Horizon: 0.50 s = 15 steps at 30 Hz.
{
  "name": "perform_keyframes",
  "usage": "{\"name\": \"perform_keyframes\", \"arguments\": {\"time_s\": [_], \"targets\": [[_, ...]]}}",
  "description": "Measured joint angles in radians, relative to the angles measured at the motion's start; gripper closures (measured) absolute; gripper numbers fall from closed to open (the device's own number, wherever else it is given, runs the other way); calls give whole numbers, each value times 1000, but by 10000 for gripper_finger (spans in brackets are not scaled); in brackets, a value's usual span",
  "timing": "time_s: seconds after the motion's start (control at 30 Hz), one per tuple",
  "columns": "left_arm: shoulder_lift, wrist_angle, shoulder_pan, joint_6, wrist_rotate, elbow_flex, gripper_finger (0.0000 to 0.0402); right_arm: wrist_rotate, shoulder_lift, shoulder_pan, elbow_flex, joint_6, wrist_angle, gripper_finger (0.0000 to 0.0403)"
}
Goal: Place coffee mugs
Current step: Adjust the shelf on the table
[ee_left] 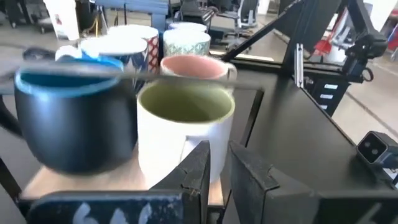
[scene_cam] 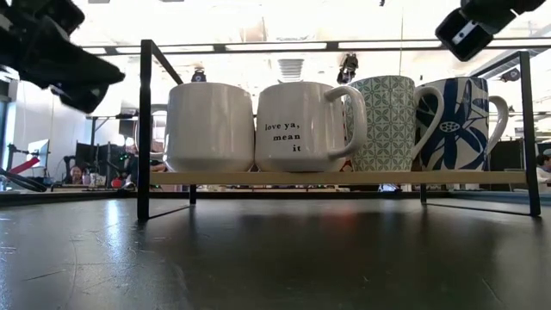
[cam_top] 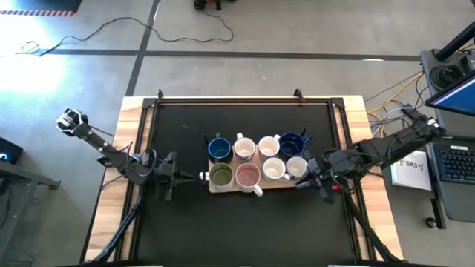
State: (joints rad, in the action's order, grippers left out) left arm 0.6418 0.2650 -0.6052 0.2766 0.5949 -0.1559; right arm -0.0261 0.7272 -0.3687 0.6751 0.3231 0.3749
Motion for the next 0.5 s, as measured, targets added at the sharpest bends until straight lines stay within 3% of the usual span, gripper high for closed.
{"name": "perform_keyframes", "arguments": {"time_s": [0.23, 0.5], "targets": [[27, 75, 0, 138, -1, 66, 364, 0, -92, 0, -62, 66, 1, 344], [77, 80, 0, 86, 5, 69, 364, 3, -182, -29, -134, 57, -17, 344]]}}
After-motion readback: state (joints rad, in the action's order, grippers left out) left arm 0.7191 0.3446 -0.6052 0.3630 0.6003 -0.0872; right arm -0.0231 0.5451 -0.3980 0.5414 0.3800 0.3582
